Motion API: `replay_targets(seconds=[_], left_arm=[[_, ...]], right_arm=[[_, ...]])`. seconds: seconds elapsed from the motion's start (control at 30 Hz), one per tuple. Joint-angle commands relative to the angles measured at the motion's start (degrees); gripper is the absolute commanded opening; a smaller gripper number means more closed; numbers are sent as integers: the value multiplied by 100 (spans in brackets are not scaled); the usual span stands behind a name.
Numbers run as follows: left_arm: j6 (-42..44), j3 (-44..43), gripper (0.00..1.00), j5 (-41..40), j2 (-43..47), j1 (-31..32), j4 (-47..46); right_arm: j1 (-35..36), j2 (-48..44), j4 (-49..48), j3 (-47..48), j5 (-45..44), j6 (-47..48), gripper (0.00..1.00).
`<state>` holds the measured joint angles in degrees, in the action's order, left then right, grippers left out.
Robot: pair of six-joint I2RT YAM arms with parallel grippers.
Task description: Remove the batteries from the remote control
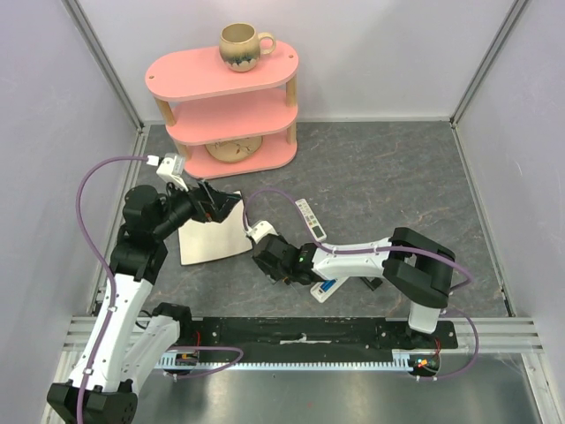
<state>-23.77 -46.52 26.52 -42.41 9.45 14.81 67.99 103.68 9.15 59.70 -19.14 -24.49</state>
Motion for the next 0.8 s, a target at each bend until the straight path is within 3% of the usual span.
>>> replay_targets(seconds=[0.0,0.07,0.2,0.27,0.37,0.4,0.77], left_arm=[[232,-155,99,2,-21,-5,136],[232,-173,99,11,-74,-5,128],[224,-208,99,-77,-100,-5,136],[232,-217,99,-51,-109,-5,128],[215,-252,99,46,-118,-5,101],[215,-261,99,81,-109,-5,75],[83,-147,99,380,-320,-5,-48]], right_arm=[[-13,55,-80,182,-153,-56,54],[-13,170,-54,269,-38,-65,51],[-92,451,43,358,322,-65,35],[-303,530,69,358,752,-91,32],[-602,487,70,253,1122,-126,13],[-672,452,35,200,1183,-126,0],[-1806,-926,-448,165,1351,-126,0]])
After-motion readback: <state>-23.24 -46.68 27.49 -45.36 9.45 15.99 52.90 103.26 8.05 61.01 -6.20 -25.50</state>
